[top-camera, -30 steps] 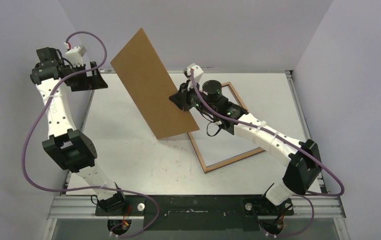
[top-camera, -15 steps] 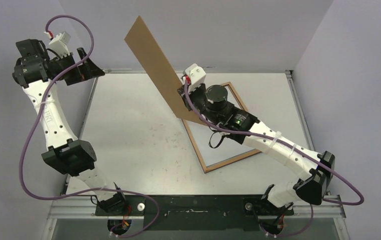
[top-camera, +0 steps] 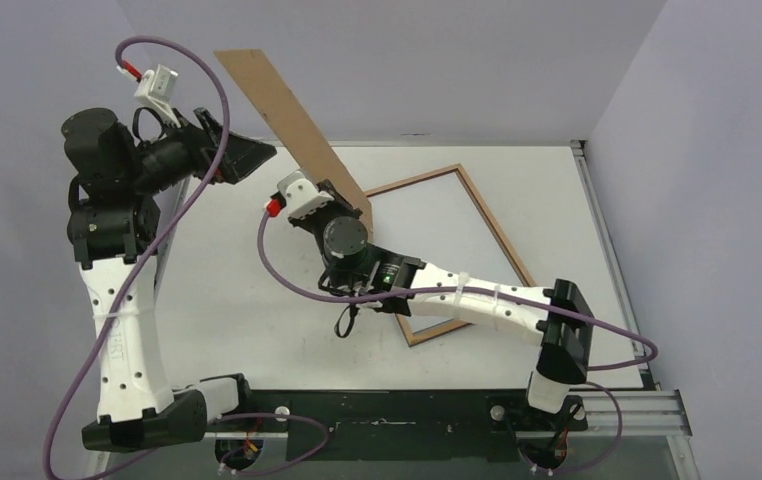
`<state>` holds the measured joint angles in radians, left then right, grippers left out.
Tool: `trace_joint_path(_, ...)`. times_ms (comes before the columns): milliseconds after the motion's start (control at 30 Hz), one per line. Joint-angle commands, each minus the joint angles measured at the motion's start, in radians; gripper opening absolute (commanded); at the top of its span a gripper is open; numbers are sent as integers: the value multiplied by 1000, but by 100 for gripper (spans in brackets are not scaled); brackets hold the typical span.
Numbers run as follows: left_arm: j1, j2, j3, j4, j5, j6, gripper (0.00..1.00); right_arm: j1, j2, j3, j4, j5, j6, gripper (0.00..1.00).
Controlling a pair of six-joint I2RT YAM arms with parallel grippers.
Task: Put the photo into the frame
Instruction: Turn over the photo frame item at the center of the board.
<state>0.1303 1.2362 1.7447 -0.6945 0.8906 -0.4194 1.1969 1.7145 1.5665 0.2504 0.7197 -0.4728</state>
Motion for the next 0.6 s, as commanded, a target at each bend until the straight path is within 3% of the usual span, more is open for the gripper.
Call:
trace_joint_path(0,-3,-44,-61,303,-2,-222,96,76,18,2,410,194,-289,5)
trace_joint_path(200,-2,-63,-96,280,-70,-209,99,176,171,35,790,243,-728,5)
trace_joint_path(333,-1,-72,-95,224,-113,-162,100,209,248,96,893,249,-868,5)
trace_joint_path(567,-3,-80,-116,160,-150,-120,82,240,352,207,945,252,-986,5)
